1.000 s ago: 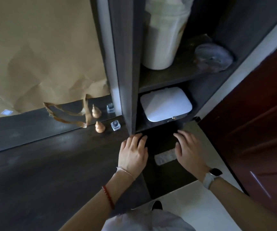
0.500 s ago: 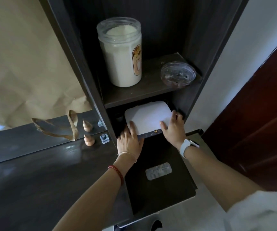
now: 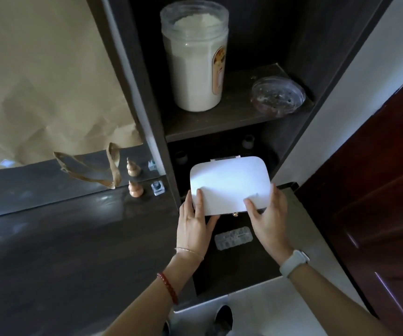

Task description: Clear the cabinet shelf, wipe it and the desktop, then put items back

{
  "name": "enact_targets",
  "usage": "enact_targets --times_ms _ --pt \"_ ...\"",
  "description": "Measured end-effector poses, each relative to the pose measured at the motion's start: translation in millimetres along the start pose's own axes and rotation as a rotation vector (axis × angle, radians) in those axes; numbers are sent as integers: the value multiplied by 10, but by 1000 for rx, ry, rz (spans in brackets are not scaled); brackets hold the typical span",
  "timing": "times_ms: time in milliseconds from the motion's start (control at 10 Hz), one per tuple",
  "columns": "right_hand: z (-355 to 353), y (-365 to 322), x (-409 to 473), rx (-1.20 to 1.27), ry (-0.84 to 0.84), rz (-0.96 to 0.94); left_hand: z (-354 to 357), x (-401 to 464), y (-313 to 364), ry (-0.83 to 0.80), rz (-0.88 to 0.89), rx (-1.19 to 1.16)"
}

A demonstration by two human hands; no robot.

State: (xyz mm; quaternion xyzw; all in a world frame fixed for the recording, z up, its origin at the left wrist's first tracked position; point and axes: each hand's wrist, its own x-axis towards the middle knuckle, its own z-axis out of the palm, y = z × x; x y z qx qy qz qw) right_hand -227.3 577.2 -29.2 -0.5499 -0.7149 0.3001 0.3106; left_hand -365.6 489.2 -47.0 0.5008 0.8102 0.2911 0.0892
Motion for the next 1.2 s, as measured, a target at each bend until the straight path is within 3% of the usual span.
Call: enact_targets --times_ms 300,700,1100,1200 --pt "836 -351 -1435 53 -92 110 -610 -1080 -1171 -75 -39 -40" --pt "2708 -1866 -2469 64 -348 89 -2008 -1761 -3369 12 -286 -44" --pt "3066 -2014 -2602 18 -450 76 -2163 -1863 -3859 23 -329 -99" --pt "3044 -2081 -2542 -19 -410 124 -2161 -1879 -3863 36 -342 -82"
